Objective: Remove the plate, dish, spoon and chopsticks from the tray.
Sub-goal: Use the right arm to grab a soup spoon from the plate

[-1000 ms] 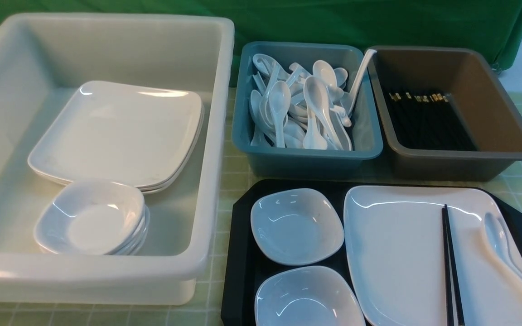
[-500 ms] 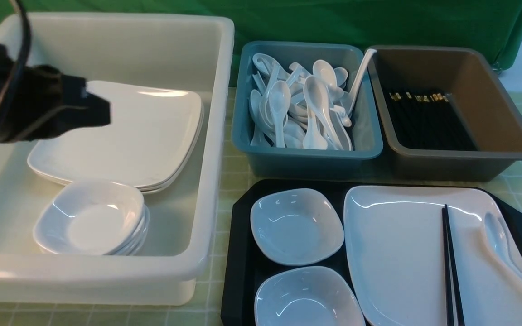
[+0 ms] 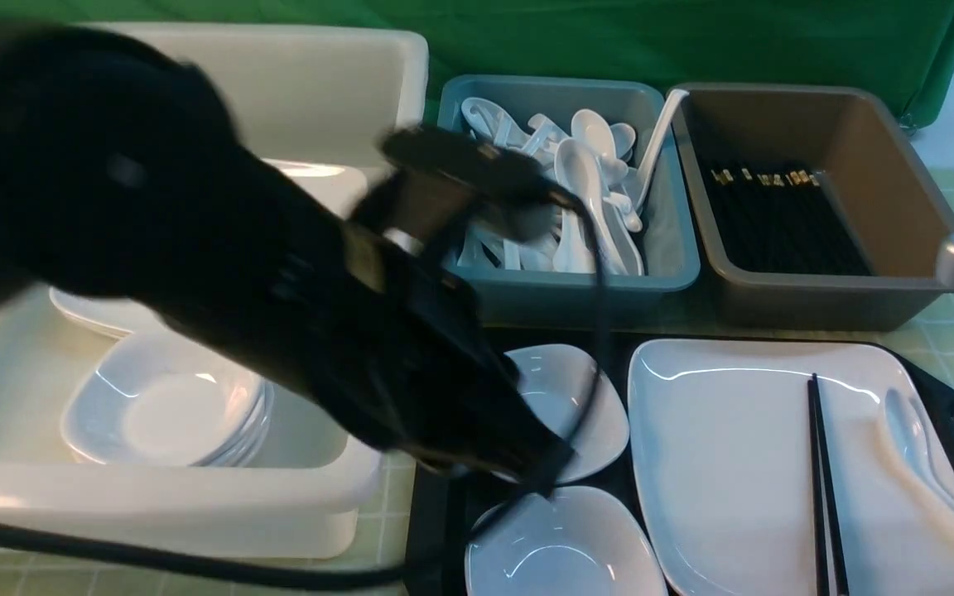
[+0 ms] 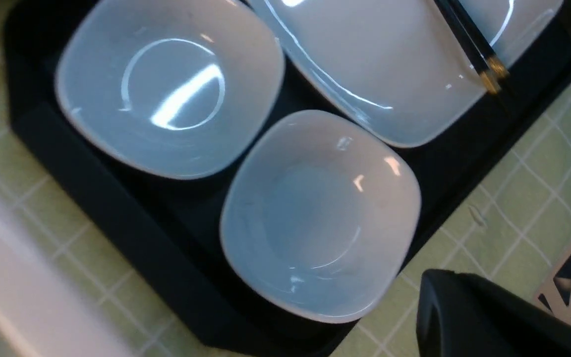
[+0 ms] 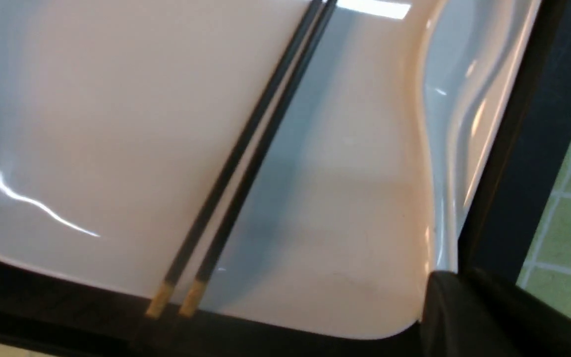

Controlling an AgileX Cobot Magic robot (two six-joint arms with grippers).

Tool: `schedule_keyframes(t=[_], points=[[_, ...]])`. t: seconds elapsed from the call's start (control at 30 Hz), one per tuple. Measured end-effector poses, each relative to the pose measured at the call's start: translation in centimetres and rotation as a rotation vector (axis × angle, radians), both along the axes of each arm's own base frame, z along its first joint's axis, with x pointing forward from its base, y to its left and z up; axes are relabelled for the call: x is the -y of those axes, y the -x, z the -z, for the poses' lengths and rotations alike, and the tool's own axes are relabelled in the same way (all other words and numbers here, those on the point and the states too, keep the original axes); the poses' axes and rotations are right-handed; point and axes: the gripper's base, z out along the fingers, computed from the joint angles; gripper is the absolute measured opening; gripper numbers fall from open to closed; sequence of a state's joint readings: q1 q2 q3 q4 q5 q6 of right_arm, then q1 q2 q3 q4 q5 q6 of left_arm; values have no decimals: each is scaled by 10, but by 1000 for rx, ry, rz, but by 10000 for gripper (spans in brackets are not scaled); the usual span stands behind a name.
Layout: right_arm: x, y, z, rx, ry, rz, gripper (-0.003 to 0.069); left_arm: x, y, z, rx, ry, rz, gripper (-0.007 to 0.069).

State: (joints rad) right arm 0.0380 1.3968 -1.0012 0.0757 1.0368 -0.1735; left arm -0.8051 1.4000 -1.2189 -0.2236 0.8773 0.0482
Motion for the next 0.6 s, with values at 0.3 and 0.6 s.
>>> schedule_keyframes(t=[0.3,0.6], points=[[0,-24,34,-52,17,-61,420,47,-11,30,61,85,113,-20],[4,-41,73,-136,67,-52,419,57,-21,26,110,108,125,-20]])
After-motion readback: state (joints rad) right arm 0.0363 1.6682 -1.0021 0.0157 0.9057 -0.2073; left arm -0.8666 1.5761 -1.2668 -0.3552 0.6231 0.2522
